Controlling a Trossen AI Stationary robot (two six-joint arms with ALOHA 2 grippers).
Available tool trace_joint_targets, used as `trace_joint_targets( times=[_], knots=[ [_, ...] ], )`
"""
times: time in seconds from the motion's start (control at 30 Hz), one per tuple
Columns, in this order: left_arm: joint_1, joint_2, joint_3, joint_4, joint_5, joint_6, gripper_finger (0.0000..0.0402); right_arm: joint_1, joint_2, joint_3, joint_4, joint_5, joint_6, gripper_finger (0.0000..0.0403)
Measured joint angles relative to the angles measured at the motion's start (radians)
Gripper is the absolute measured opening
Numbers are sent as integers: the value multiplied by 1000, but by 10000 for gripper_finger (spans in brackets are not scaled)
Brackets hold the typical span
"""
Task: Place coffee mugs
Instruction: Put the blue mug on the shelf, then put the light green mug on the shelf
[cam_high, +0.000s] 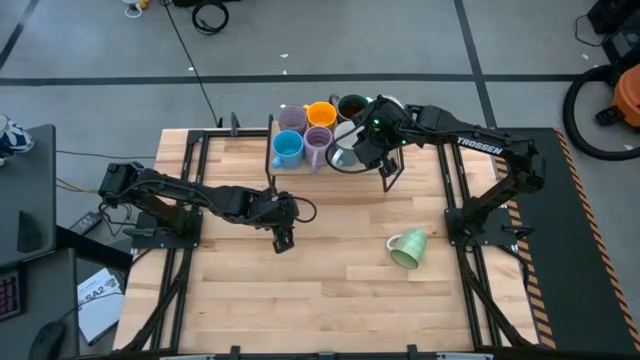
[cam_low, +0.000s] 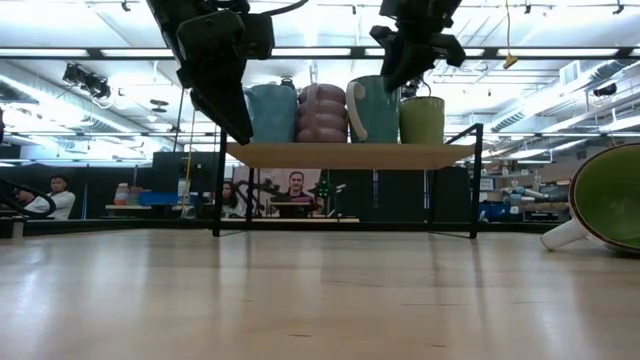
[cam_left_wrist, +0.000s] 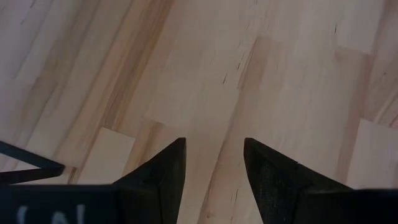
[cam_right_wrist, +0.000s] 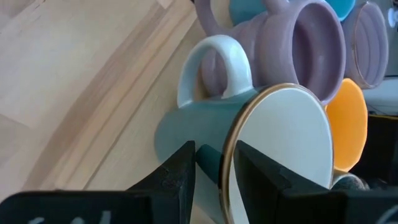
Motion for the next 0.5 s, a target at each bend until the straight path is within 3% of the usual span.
trace_joint_targets(
  times=[0.5],
  knots=[
    [0, 1, 0, 0, 0, 0, 169, 1, 0, 0, 7, 0, 50, 170]
  ],
)
